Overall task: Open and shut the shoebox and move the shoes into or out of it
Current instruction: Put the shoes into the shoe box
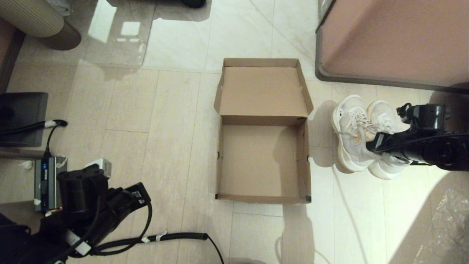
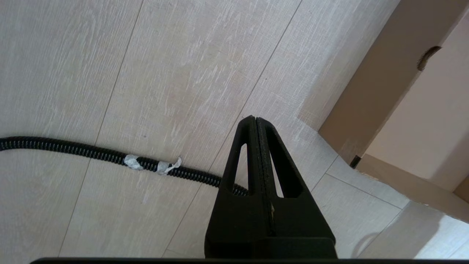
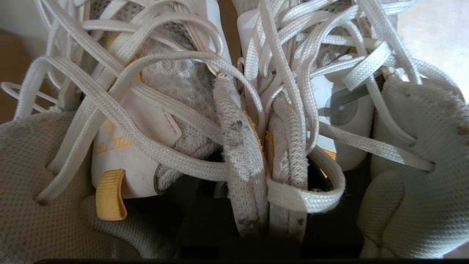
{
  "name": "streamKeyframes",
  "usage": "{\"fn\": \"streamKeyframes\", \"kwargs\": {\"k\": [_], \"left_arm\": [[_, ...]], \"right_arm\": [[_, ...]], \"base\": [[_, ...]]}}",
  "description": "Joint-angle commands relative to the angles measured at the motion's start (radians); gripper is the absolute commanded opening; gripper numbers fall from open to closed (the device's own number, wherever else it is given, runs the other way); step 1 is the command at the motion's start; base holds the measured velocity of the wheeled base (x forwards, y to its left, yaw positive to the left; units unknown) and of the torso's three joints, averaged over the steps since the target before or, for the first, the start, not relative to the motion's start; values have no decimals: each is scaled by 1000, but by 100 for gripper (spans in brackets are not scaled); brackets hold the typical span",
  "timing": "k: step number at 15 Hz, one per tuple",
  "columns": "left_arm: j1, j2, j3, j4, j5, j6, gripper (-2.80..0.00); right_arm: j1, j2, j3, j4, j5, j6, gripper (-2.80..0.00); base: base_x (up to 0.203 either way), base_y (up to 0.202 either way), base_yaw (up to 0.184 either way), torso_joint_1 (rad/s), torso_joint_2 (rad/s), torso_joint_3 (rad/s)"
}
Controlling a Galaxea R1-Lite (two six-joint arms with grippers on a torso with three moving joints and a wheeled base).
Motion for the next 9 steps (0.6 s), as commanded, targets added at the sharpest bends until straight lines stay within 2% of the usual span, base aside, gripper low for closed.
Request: {"fn": "streamKeyframes", "kwargs": {"k": [1, 4, 6, 8, 9], "left_arm": [[1, -11, 3, -6, 3, -4, -280], [-1, -27, 12, -6, 3, -4, -280], [-1, -21, 9, -6, 3, -8, -280], [-1, -3, -7, -6, 1, -8, -280], [-2, -2, -18, -6, 0, -7, -280]], "right_arm": [[31, -252, 21, 148, 8, 20, -280], [134, -445, 20, 364, 14, 36, -280], [231, -546, 21, 481, 11, 42, -280], [348, -585, 37, 533, -17, 57, -280], [417, -588, 42, 540, -62, 73, -280]], "base": [[0, 0, 0, 0, 0, 0], [0, 0, 0, 0, 0, 0], [0, 0, 0, 0, 0, 0], [0, 0, 0, 0, 0, 0], [0, 0, 0, 0, 0, 0]]}}
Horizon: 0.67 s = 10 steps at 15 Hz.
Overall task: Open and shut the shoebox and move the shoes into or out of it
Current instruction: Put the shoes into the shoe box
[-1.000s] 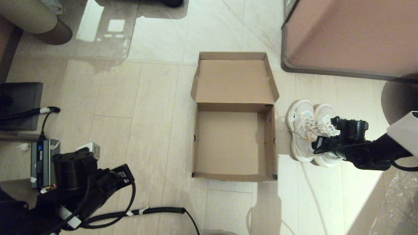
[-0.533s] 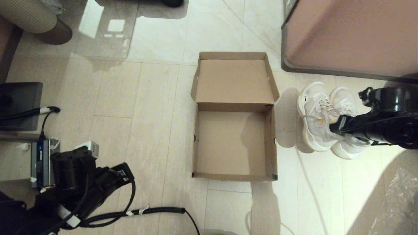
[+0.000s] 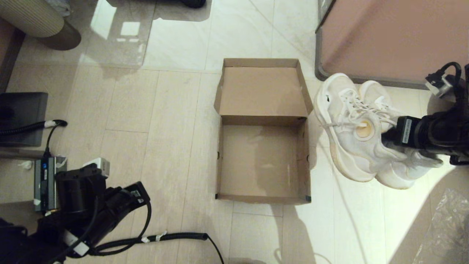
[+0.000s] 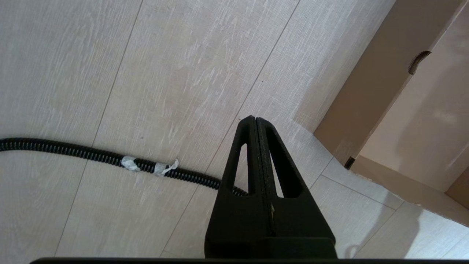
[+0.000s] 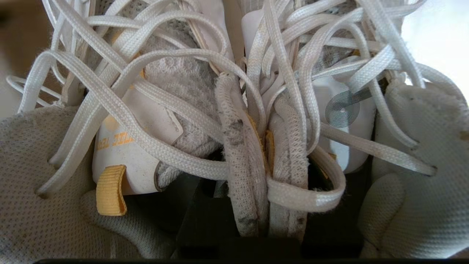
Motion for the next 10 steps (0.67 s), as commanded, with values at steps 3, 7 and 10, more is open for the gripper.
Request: {"fn": "streamKeyframes", "kwargs": {"k": [3, 7, 10], "left_arm": [[1, 1, -13, -6, 6, 1, -280], [2, -4, -10, -5, 25, 2, -280], [2, 7, -10, -5, 25, 2, -280]], "right_arm": [[332, -42, 21, 12, -175, 104, -280], [495, 99, 56, -43, -342, 203, -280], [507, 218, 71, -174, -380, 211, -280]], "base": [[0, 0, 0, 0, 0, 0], [0, 0, 0, 0, 0, 0], [0, 0, 0, 0, 0, 0]]}}
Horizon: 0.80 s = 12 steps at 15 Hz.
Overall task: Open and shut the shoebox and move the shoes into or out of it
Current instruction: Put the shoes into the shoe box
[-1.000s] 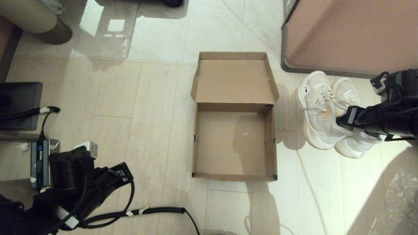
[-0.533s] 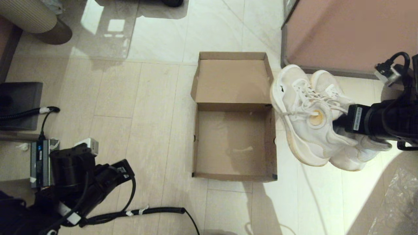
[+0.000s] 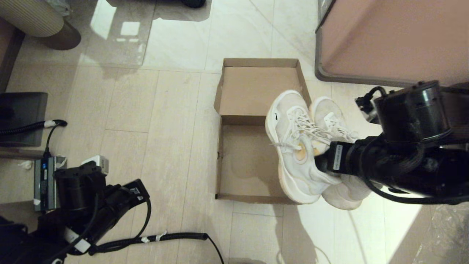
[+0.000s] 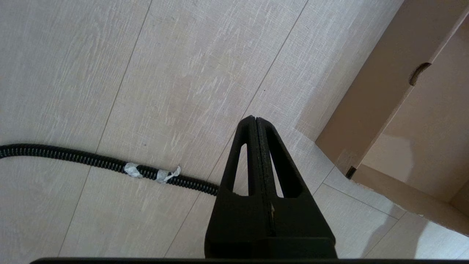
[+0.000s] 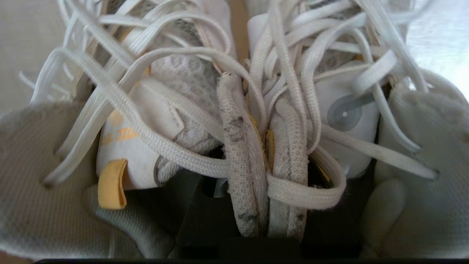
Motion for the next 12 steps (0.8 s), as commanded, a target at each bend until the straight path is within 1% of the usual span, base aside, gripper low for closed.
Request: {"fn": "streamKeyframes", "kwargs": {"k": [1, 4, 8, 11, 12], "left_arm": [[0, 8, 4, -6, 3, -2, -280], [0, -17, -9, -7, 5, 0, -280], [5, -33, -2, -7, 6, -1, -280], [7, -25, 0, -7, 6, -1, -280], [7, -25, 1, -6, 6, 1, -280]], "right_arm": [[22, 136, 12, -79, -16, 5, -280], [47, 270, 19, -164, -24, 20, -280], [52, 488, 20, -366, -71, 26, -280], [54, 614, 2, -452, -77, 26, -280], [54, 663, -14, -513, -77, 23, -280]], "base": [[0, 0, 0, 0, 0, 0], [0, 0, 0, 0, 0, 0], [0, 0, 0, 0, 0, 0], [0, 0, 0, 0, 0, 0], [0, 0, 0, 0, 0, 0]]}}
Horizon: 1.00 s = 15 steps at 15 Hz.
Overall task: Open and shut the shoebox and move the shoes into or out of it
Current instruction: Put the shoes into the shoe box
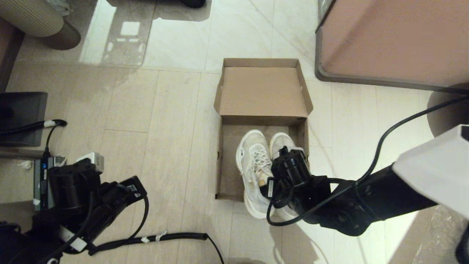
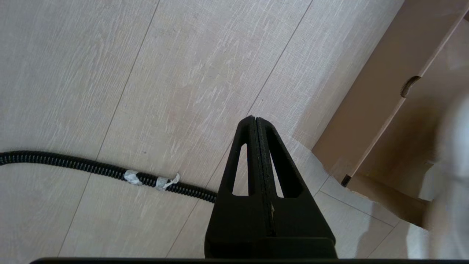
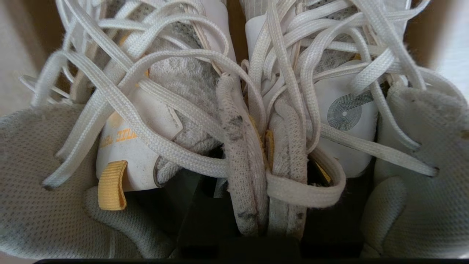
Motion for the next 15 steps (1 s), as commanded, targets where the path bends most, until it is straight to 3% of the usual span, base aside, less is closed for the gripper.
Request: {"fn": "streamKeyframes", "kwargs": {"k": [1, 6, 11, 15], "left_arm": [[-1, 2, 8, -5, 2, 7, -280], [0, -20, 64, -7, 0, 24, -280], [0, -35, 86, -7, 0, 24, -280], [0, -37, 81, -7, 0, 24, -280]], "right_arm": [[0, 168, -35, -124, -5, -7, -280], [0, 289, -85, -283, -8, -43, -280], [-2, 208, -99, -279, -49, -145, -280], [-3, 129, -104, -225, -51, -172, -280]], "base": [[0, 0, 0, 0, 0, 0], [0, 0, 0, 0, 0, 0], [0, 0, 0, 0, 0, 0], [0, 0, 0, 0, 0, 0]]}}
